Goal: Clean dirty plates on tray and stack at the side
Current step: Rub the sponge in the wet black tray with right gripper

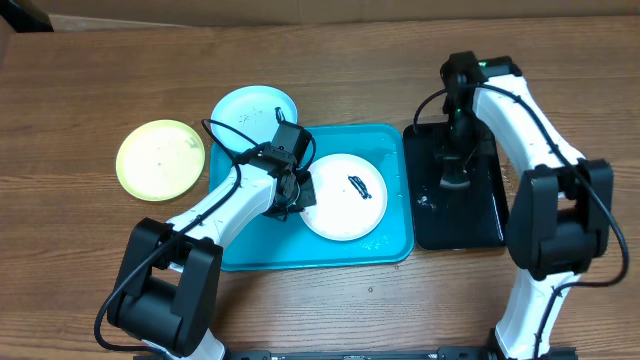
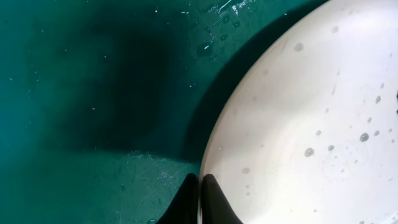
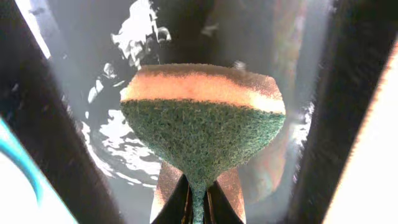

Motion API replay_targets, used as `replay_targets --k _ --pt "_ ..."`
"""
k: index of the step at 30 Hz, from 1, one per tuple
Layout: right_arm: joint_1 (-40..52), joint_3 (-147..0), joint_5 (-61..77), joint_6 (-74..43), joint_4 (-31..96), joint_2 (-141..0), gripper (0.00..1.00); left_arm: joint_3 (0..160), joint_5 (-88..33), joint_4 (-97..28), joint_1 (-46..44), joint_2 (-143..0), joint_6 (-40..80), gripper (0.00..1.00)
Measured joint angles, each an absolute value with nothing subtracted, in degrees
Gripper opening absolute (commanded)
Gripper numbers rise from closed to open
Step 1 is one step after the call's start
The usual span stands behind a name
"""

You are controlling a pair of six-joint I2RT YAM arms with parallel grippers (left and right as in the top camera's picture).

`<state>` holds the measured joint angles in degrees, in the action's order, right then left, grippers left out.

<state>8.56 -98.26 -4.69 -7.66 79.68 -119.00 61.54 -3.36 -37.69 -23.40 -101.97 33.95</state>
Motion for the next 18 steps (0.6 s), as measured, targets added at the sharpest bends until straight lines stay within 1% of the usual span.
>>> replay_targets --k 4,14,18 --pt "8.6 -98.2 -4.7 -7.7 80.0 -117.6 0.04 61.5 -3.4 -37.7 -23.4 -102.0 34.0 0.04" --pt "8.6 -90.5 -4.8 -7.6 72.5 -117.6 0.04 61.5 -3.4 -37.7 -23.4 -102.0 34.0 0.04" --pt "8.6 -91.4 -4.8 -7.5 74.4 -117.6 0.04 61.5 -3.4 -37.7 -23.4 -102.0 34.0 0.04"
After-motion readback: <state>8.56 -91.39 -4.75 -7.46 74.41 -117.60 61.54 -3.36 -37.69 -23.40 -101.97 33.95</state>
